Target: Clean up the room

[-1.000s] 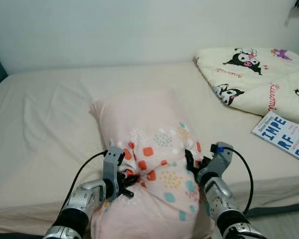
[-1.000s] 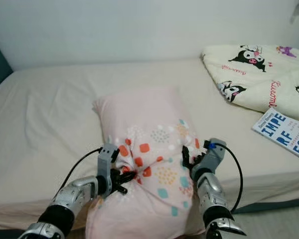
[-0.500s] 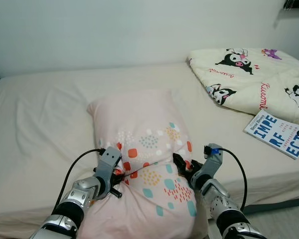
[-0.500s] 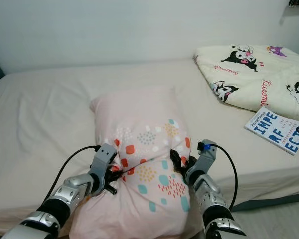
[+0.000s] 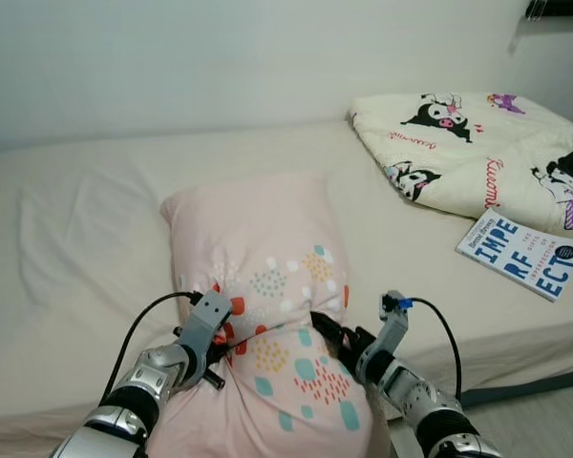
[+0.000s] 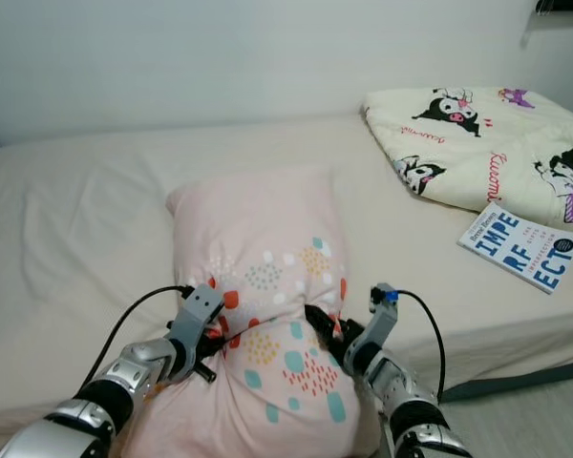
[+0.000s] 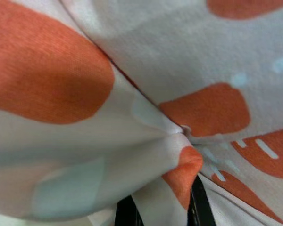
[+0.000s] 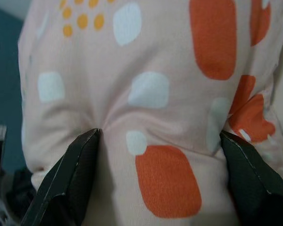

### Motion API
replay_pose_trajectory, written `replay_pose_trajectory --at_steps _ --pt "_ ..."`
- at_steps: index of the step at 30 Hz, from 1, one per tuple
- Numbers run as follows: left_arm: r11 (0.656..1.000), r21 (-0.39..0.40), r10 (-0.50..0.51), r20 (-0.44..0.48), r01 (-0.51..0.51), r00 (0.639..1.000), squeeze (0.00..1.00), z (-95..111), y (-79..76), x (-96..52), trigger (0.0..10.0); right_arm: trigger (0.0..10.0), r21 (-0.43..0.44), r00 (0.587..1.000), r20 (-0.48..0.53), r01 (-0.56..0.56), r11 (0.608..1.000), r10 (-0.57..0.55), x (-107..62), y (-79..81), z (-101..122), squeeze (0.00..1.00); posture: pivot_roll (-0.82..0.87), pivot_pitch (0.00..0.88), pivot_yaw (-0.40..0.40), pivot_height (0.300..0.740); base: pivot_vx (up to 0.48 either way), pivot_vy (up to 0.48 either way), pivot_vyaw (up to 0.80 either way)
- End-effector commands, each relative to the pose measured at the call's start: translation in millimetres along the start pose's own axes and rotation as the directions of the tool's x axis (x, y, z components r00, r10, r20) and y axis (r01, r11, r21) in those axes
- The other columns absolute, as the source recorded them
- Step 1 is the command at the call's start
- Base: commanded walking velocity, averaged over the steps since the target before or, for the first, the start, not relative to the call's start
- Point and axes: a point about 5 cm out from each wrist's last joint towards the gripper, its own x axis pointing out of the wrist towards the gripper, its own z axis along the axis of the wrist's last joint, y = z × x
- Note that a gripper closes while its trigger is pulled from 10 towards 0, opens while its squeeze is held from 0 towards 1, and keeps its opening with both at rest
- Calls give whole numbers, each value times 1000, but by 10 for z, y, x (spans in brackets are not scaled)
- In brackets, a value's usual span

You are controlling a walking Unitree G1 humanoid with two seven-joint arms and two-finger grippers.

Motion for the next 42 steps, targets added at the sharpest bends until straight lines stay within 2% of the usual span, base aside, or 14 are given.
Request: replay_pose_trajectory --at_steps 1,9,12,20,21,24,27,28,29,32,33,34,35,42 --pt "1000 -5 18 -82 -19 996 0 -177 -1 -16 0 10000 62 981 -194 10 998 2 -44 -17 -425 1000 -14 117 -41 583 0 0 0" --pt "999 -35 11 -68 -13 998 0 -151 -15 -2 0 10000 120 968 -232 -69 990 95 92 178 -482 1000 -7 118 -35 583 0 0 0" --pt "998 -54 -17 -43 14 999 0 -95 -81 30 0 10000 75 952 -276 -114 991 131 266 392 -505 1000 -3 117 -37 583 0 0 0" --pt "997 -64 -43 -27 41 999 0 -65 -145 54 0 10000 27 928 -328 -178 984 177 370 559 -498 1000 6 113 -42 583 0 0 0" --pt "997 -64 -49 -26 47 998 0 -67 -162 59 0 10000 6 920 -347 -190 982 180 379 579 -503 1000 7 112 -41 583 0 0 0" --pt "995 -69 -73 -14 72 997 0 -55 -224 77 0 10000 -216 897 -436 -180 960 71 376 536 -549 1000 8 111 -40 583 0 0 0" --pt "994 -71 -79 -10 78 997 0 -50 -236 80 0 10000 -271 894 -447 -178 946 40 373 518 -556 1000 8 111 -40 583 0 0 0" --pt "994 -72 -84 -7 83 996 0 -45 -249 85 0 10000 -337 894 -448 -179 924 10 370 498 -554 761 8 111 -40 583 0 0 0" --pt "993 -72 -90 -3 89 996 0 -39 -262 89 0 10000 -371 907 -420 -167 914 -4 374 489 -532 47 9 110 -41 583 0 0 0" --pt "993 -73 -95 1 95 995 0 -26 -276 95 0 10000 -389 931 -364 -151 909 -1 387 492 -484 0 11 109 -40 583 0 0 0" --pt "992 -74 -97 4 98 995 0 -18 -280 97 0 7843 -391 936 -351 -143 909 -4 387 487 -476 0 11 109 -40 583 0 0 0" --pt "992 -74 -97 4 98 995 0 -18 -280 97 0 7843 -391 936 -351 -143 909 -4 387 487 -476 0 11 109 -40 583 0 0 0" --pt "992 -75 -99 7 99 995 0 -10 -283 99 0 0 -393 939 -345 -136 910 -9 386 481 -473 0 11 108 -39 583 0 0 0" --pt "991 -68 -116 15 117 993 0 16 -315 109 0 0 -372 936 -351 -135 918 -4 360 459 -505 0 15 106 -37 583 0 0 0"
